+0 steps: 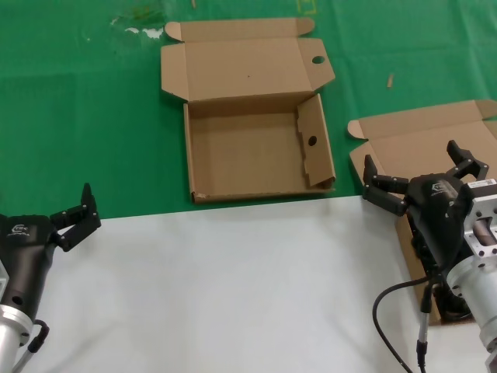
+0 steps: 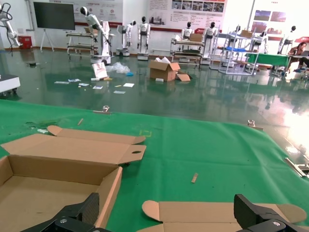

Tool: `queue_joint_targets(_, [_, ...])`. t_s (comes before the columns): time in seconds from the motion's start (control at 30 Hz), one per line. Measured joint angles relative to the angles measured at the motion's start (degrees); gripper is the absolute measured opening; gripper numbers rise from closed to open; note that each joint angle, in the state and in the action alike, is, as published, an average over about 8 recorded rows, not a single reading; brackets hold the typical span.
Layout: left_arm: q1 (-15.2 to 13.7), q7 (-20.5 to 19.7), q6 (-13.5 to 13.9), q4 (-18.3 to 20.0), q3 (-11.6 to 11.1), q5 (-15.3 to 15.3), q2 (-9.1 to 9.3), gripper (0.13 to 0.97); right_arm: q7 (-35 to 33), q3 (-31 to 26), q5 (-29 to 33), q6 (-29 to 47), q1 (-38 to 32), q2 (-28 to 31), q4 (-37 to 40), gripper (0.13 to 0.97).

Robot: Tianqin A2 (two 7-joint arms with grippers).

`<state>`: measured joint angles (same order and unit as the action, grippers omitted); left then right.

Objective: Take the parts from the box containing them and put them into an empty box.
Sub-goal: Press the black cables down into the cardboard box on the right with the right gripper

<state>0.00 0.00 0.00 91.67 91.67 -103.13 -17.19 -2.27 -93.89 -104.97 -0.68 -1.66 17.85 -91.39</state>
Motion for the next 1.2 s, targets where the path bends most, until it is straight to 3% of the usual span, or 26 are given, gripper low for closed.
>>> queue_joint_targets(0.4, [0.0, 0.0, 0.0, 0.0, 0.0, 0.0, 0.0, 0.966, 0.16, -0.5, -0.47, -0.31, 0.18, 0.68, -0.44, 0.966])
queue_joint_targets(0.7, [0.0, 0.0, 0.0, 0.0, 0.0, 0.0, 0.0, 0.966, 1.92, -2.8, -5.28, -0.45, 5.07, 12.19, -7.39, 0.966])
queue_joint_targets(0.9, [0.0, 0.0, 0.0, 0.0, 0.0, 0.0, 0.0, 0.966, -1.22, 6.7, -7.37, 9.18, 15.23, 20.37, -12.25, 0.966])
queue_joint_targets(1.2, [0.0, 0.0, 0.0, 0.0, 0.0, 0.0, 0.0, 0.966, -20.24, 25.88, -9.88, 30.12, 31.12, 30.13, -7.85, 0.966])
